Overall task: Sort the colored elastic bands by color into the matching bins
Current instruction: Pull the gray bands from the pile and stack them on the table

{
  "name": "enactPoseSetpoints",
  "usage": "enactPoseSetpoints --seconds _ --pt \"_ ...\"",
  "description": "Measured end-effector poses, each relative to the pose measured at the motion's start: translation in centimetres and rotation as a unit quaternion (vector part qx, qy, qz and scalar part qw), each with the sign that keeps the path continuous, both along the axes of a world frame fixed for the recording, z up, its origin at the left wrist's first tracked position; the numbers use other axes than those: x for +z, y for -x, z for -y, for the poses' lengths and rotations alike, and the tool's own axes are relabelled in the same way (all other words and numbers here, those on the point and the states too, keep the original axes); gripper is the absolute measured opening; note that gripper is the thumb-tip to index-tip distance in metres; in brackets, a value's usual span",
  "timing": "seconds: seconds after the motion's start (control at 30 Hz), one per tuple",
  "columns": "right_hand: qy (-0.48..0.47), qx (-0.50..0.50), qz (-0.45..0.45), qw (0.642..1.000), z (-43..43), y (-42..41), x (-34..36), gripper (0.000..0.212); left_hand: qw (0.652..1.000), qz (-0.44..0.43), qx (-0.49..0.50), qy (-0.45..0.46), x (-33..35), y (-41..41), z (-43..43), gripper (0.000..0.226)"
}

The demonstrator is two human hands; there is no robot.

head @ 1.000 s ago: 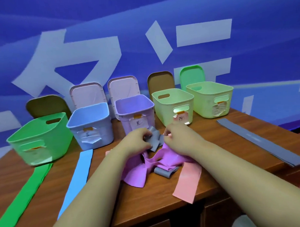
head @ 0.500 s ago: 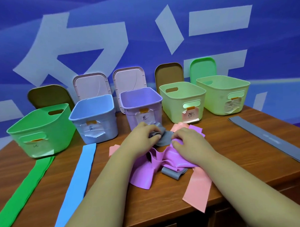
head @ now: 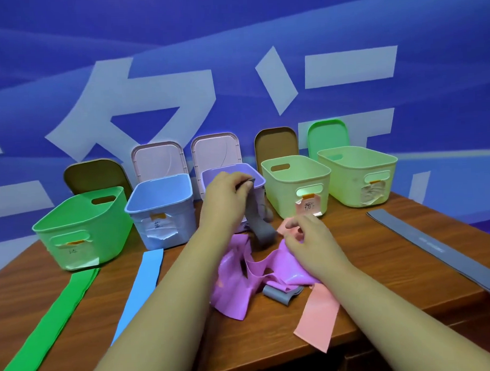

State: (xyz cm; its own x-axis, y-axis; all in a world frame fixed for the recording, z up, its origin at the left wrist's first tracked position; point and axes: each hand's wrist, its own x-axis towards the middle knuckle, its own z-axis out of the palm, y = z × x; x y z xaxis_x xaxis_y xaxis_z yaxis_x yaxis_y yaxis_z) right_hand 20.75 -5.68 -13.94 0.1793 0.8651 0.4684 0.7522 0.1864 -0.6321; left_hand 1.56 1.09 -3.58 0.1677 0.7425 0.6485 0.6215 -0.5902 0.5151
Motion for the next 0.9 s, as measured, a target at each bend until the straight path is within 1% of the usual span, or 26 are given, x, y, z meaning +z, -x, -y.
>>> enactPoseSetpoints --seconds 0.03,0.13,0.2,0.33,0.43,0.47,0.53,0.63,0.7,0.73,0.8,0.9 --pt "0.000 -0.003 0.001 1.000 0.1 0.0 0.4 0.017 1.000 0.007 0.001 -0.006 1.1 -0.1 0.3 0.020" --pt "0.003 0.014 -0.010 1.000 0.4 -0.2 2.0 0.047 0.999 0.031 -0.008 -0.022 4.2 -0.4 1.2 0.018" --pt "0.000 0.031 -0.027 0.999 0.6 -0.1 3.3 0.060 0.999 0.033 -0.017 -0.038 5.9 -0.6 1.6 0.017" --pt "-0.024 0.063 -0.060 0.996 0.9 1.1 5.8 0.075 0.997 0.043 -0.031 -0.056 8.8 -0.9 2.1 0.015" --pt "-0.031 0.059 -0.068 0.995 1.1 2.1 7.1 0.084 0.996 0.059 -0.046 -0.053 10.7 -1.1 2.4 0.012" --pt "-0.031 0.059 -0.073 0.995 1.2 2.4 7.4 0.084 0.995 0.067 -0.053 -0.050 11.2 -1.1 2.7 0.012" --pt "-0.030 0.061 -0.089 0.994 1.6 2.9 7.6 0.077 0.993 0.081 -0.068 -0.045 12.4 -1.3 3.1 0.011" --pt "-0.026 0.037 -0.099 0.994 2.3 3.2 7.6 0.054 0.990 0.106 -0.092 -0.028 13.9 -1.6 3.7 0.013" --pt "-0.027 0.022 -0.123 0.992 2.7 3.1 7.5 0.041 0.986 0.121 -0.111 -0.011 14.6 -1.8 4.0 0.013" --pt "-0.027 0.022 -0.138 0.990 3.0 2.9 7.6 0.038 0.985 0.126 -0.119 -0.003 14.7 -2.0 4.1 0.013" --pt "-0.022 0.031 -0.161 0.986 3.5 2.3 7.6 0.039 0.983 0.131 -0.130 0.014 14.9 -2.5 4.1 0.013" --pt "-0.001 0.019 -0.146 0.989 4.6 1.1 7.8 0.040 0.981 0.125 -0.140 0.051 14.9 -3.6 3.4 0.015"
